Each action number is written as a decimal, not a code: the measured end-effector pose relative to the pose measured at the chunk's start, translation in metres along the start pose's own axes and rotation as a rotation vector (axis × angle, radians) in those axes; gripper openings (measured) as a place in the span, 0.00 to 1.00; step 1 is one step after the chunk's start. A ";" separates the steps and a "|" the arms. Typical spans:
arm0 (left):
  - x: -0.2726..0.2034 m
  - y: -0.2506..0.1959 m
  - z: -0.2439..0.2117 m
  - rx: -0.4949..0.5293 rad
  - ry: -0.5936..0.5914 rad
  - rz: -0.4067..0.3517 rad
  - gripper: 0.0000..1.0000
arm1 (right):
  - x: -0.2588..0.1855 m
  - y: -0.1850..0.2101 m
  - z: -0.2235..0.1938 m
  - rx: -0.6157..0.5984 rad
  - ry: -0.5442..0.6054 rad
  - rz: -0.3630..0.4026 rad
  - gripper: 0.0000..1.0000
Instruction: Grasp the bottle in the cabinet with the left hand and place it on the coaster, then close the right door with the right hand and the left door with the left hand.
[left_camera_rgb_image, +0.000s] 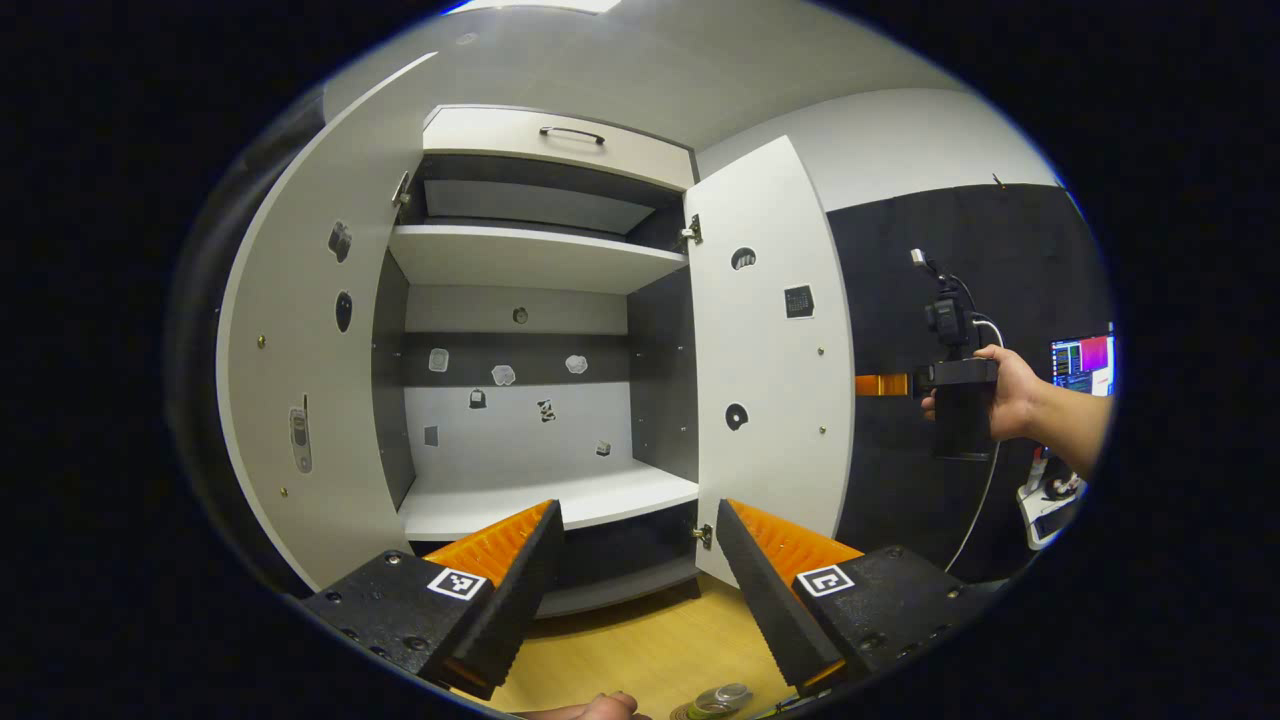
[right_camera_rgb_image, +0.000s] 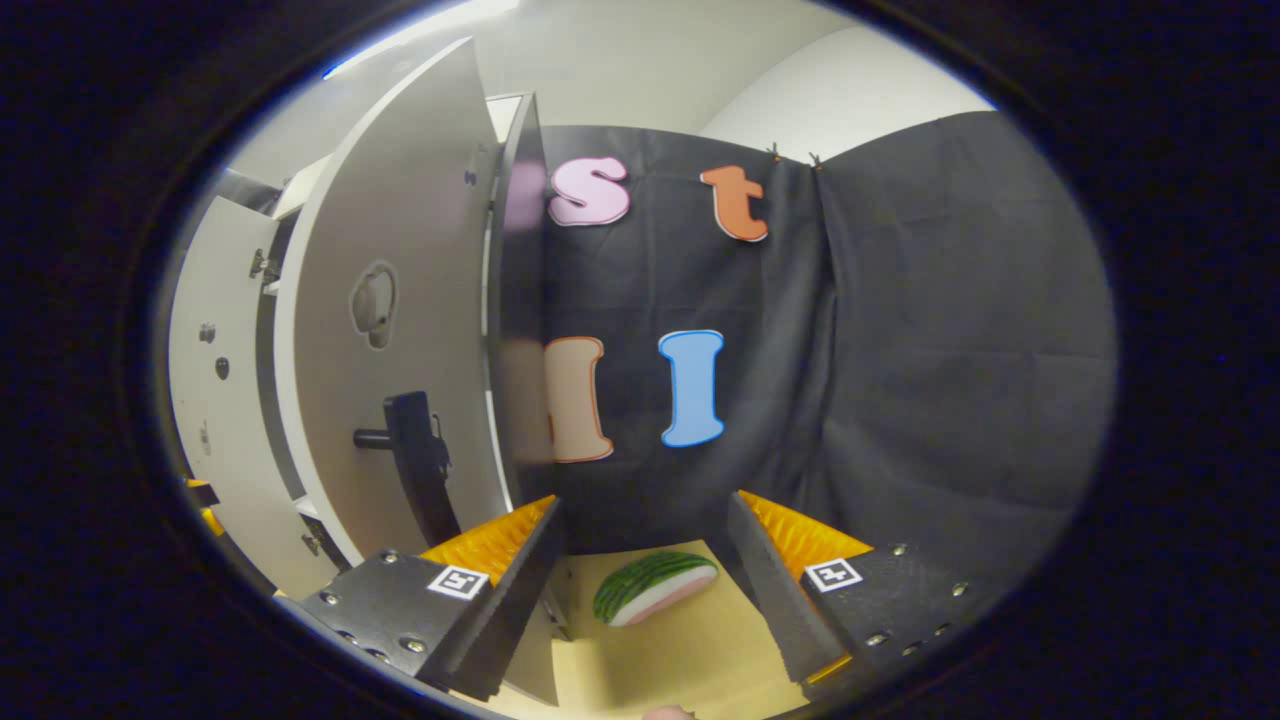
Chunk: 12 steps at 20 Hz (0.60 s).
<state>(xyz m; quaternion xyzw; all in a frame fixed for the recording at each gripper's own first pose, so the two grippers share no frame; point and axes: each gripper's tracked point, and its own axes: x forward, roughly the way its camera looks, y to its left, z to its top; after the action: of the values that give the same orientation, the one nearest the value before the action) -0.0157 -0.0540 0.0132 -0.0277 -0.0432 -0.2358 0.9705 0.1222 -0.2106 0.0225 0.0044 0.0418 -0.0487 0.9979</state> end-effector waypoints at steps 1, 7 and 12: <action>0.004 0.003 -0.002 -0.010 0.000 -0.004 0.97 | 0.002 0.012 -0.002 -0.011 0.008 0.037 1.00; 0.020 0.020 -0.016 0.009 0.011 -0.042 0.97 | -0.002 0.037 -0.004 -0.040 0.006 0.098 0.87; 0.024 0.014 -0.021 0.037 0.007 -0.079 0.97 | -0.007 0.056 -0.003 -0.038 -0.005 0.100 0.84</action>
<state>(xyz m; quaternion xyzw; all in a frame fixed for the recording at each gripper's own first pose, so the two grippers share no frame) 0.0132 -0.0539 -0.0061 -0.0074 -0.0451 -0.2731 0.9609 0.1209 -0.1543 0.0202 -0.0124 0.0401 0.0021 0.9991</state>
